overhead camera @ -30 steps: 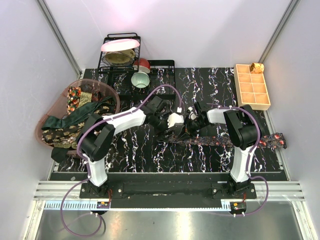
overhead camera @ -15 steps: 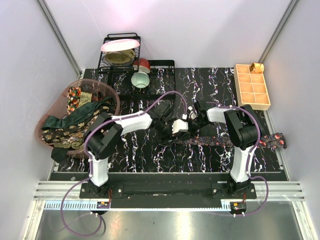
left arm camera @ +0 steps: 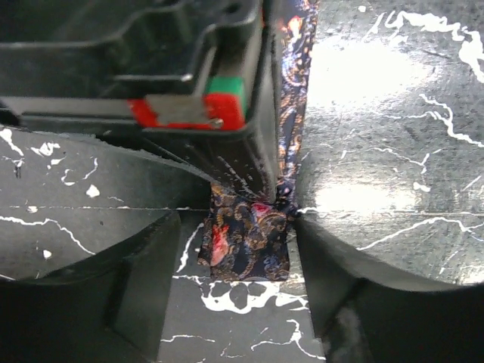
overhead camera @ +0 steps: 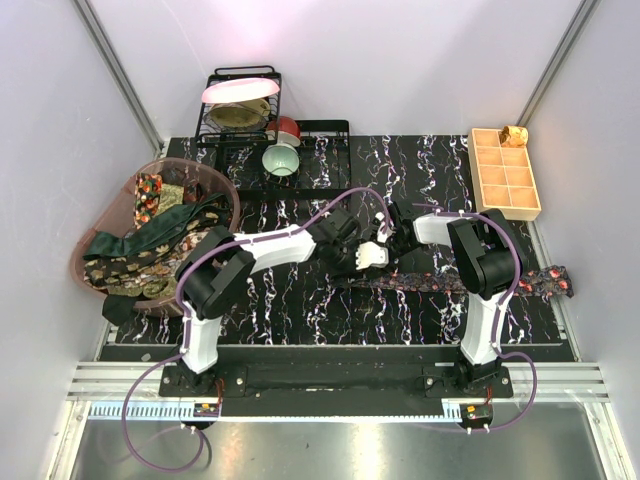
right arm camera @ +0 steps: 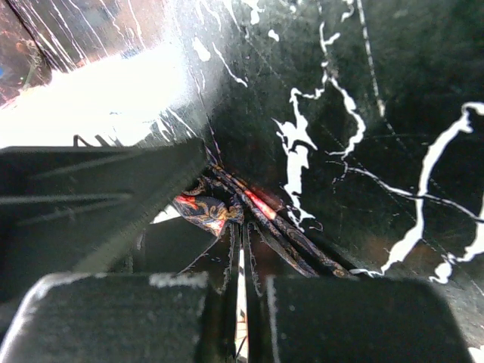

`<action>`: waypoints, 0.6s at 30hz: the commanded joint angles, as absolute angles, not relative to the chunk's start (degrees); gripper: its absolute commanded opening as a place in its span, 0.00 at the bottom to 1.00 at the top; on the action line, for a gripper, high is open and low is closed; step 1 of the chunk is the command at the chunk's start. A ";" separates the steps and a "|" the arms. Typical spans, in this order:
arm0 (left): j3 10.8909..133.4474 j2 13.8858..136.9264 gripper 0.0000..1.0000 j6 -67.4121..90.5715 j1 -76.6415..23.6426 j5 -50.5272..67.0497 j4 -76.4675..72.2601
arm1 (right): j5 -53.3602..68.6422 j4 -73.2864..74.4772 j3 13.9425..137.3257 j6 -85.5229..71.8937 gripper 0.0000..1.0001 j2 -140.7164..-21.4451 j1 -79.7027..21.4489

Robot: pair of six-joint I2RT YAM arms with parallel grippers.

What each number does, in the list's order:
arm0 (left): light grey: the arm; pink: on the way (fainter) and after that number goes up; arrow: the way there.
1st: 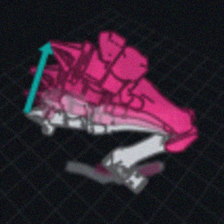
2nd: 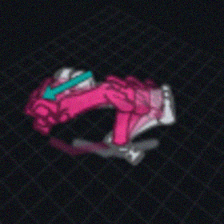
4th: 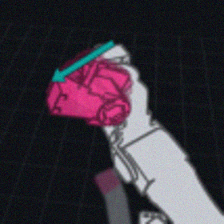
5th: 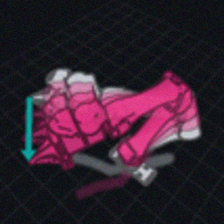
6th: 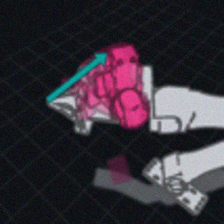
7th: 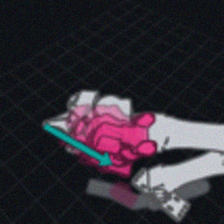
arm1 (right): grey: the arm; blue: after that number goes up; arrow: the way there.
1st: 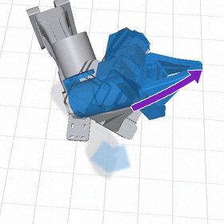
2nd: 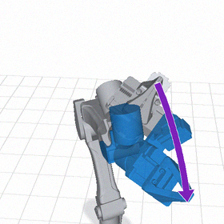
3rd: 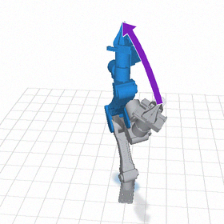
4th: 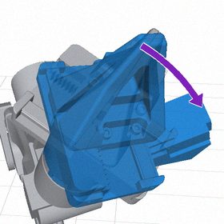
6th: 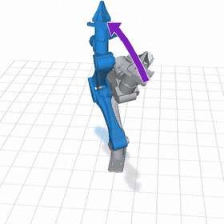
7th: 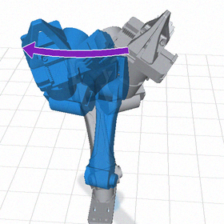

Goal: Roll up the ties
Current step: Roll the tie at the center of the board.

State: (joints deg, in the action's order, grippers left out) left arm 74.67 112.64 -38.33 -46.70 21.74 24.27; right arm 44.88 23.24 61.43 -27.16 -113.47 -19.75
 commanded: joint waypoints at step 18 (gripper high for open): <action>73.92 113.64 0.31 -40.69 -46.93 17.32 25.05 | 49.92 19.69 61.09 -30.41 0.27 -109.68 -18.02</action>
State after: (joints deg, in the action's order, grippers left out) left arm 74.67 112.64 -39.05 -47.24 21.34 24.84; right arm 47.68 21.58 61.21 -28.97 -111.37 -18.20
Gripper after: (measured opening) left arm 0.324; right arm 0.303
